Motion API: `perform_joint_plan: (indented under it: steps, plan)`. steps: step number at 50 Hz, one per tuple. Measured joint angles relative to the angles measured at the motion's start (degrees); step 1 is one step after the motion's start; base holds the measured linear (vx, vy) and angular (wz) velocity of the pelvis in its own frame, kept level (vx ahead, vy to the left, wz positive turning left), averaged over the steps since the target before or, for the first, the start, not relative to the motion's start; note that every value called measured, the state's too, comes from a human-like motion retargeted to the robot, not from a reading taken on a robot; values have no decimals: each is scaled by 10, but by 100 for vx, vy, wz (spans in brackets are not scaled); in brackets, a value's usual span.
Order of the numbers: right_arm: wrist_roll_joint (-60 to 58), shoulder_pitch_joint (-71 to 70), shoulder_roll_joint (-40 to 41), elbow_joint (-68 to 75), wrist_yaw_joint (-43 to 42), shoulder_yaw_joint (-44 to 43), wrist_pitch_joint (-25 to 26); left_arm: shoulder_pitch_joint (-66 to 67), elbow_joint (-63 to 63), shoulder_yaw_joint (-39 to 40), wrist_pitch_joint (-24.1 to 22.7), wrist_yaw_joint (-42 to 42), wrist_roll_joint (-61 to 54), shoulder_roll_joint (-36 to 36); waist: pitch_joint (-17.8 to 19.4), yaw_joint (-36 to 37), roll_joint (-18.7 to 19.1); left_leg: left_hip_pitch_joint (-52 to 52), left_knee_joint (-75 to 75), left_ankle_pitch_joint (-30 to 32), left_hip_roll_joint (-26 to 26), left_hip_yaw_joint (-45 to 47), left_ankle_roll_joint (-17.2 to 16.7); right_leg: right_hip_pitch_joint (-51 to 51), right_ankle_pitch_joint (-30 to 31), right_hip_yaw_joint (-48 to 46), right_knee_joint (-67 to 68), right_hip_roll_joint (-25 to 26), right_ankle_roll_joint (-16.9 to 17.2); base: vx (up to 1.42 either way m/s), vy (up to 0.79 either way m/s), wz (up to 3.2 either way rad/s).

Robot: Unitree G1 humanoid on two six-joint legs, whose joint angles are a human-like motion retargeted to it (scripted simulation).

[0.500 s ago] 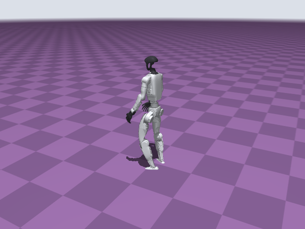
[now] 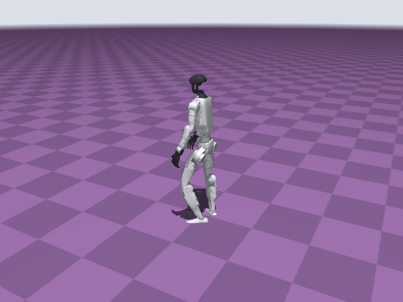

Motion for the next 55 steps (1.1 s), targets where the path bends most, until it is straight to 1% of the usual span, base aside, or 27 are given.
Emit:
perform_joint_plan:
  steps: [13, 20, 27, 40, 48, 55]
  plan:
    - [-4, 26, -16, -33, 3, -10, 4, 47, 23, 37, 17, -15, 2, 15, -15, 0, 3, 16, -86, 32, -41, 13, -3, -17, 1, -18, 9, -26, 7, 0, 0, 0]
    - [2, 37, -16, -65, 13, -6, 6, 56, 4, 48, 17, -18, 0, 23, -18, 2, 1, 27, -126, 53, -67, 16, 1, -26, -2, -23, 21, -45, 8, 0, 0, 0]
    - [12, 38, -15, -132, 27, 5, 4, 63, -34, 47, 12, -10, 6, 39, -18, 7, -2, 36, -156, 73, -87, 17, 1, -31, -6, -26, 31, -61, 8, 0, 0, 0]
    - [59, 33, -36, -308, 64, 42, -1, 84, -114, 11, 3, -11, 41, 63, -13, 12, -8, 52, -187, 92, -109, 12, -2, -27, -13, -34, 43, -79, 11, 0, 0, 0]
    - [109, 23, -39, -409, 99, 76, 4, 97, -135, -26, 9, -40, 67, 63, -12, 13, -11, 58, -184, 92, -113, 6, -7, -21, -19, -41, 55, -87, 15, 0, 0, 0]
    - [148, 17, -37, -468, 118, 99, 12, 111, -133, -53, 16, -66, 87, 58, -14, 13, -14, 58, -172, 83, -114, -1, -9, -18, -27, -48, 72, -94, 19, 0, 0, 0]
